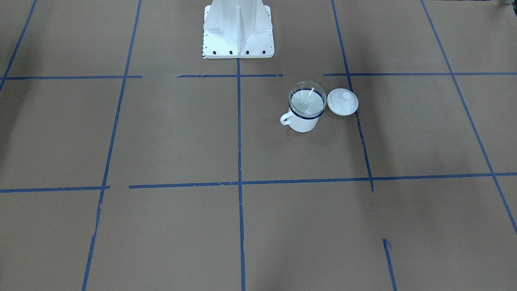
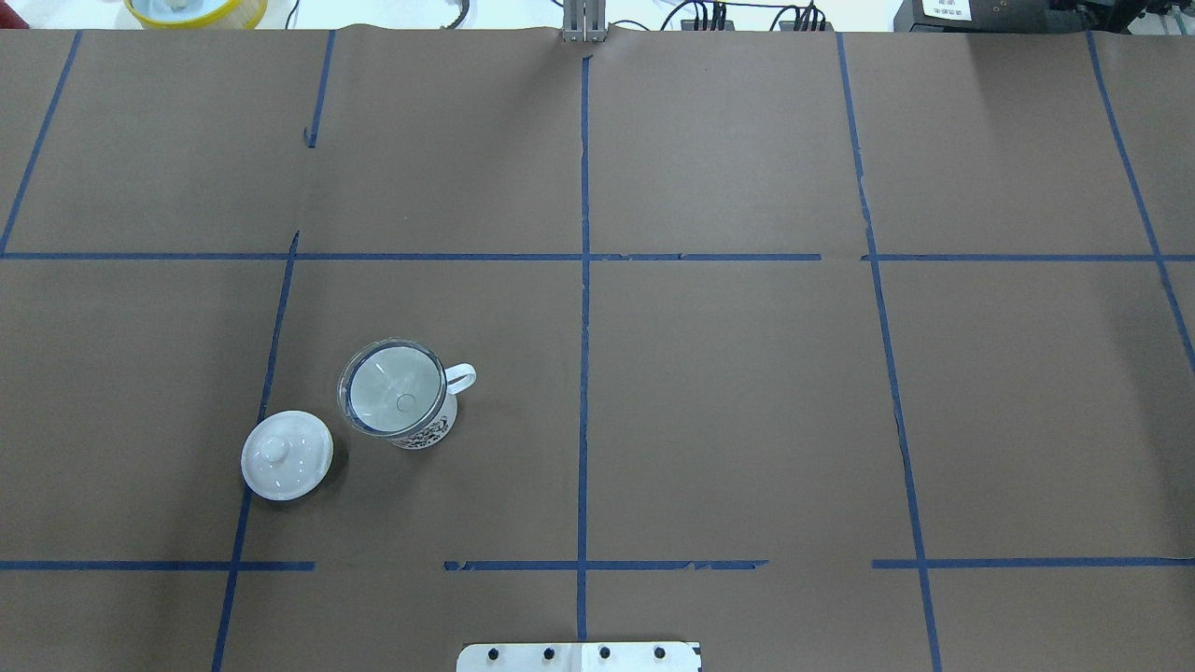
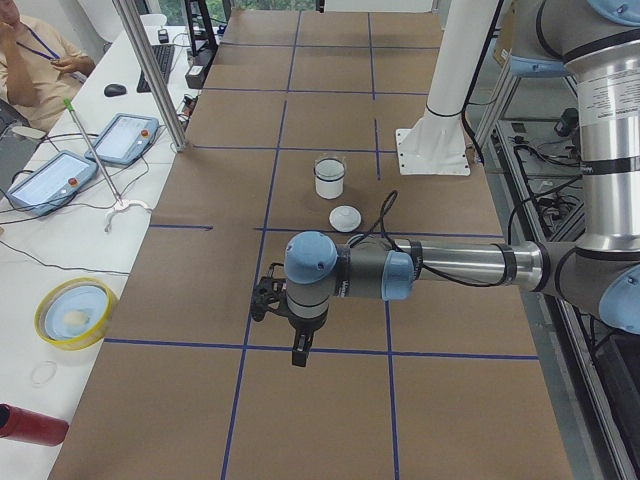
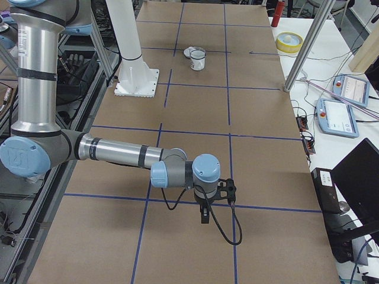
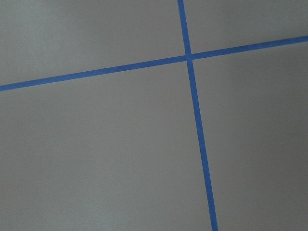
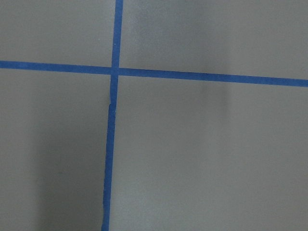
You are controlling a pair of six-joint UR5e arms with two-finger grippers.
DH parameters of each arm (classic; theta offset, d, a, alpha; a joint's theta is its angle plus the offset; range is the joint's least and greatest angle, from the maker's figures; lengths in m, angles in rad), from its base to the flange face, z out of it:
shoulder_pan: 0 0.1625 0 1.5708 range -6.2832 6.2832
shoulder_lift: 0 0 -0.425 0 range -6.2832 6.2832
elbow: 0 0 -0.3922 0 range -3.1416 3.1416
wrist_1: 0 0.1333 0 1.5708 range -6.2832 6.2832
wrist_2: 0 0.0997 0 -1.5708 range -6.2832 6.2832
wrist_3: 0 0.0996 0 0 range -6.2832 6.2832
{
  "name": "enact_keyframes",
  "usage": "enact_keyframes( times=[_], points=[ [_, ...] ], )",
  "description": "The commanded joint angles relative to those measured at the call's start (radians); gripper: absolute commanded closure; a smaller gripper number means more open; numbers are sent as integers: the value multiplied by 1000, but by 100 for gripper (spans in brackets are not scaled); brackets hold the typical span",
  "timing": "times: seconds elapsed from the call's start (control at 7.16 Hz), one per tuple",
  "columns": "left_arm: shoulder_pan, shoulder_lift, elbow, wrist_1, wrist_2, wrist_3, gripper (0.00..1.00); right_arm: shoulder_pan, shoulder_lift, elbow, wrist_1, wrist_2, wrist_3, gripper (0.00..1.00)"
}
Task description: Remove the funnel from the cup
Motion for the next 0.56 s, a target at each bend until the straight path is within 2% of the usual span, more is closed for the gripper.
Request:
enact_keyframes(
  times=[0.0, 0.42],
  points=[
    [0, 0, -6, -1, 1, 6, 0, 0, 0, 0, 0, 0, 0, 0],
    [11, -5, -14, 0, 3, 14, 0, 0, 0, 0, 0, 0, 0, 0]
  ],
)
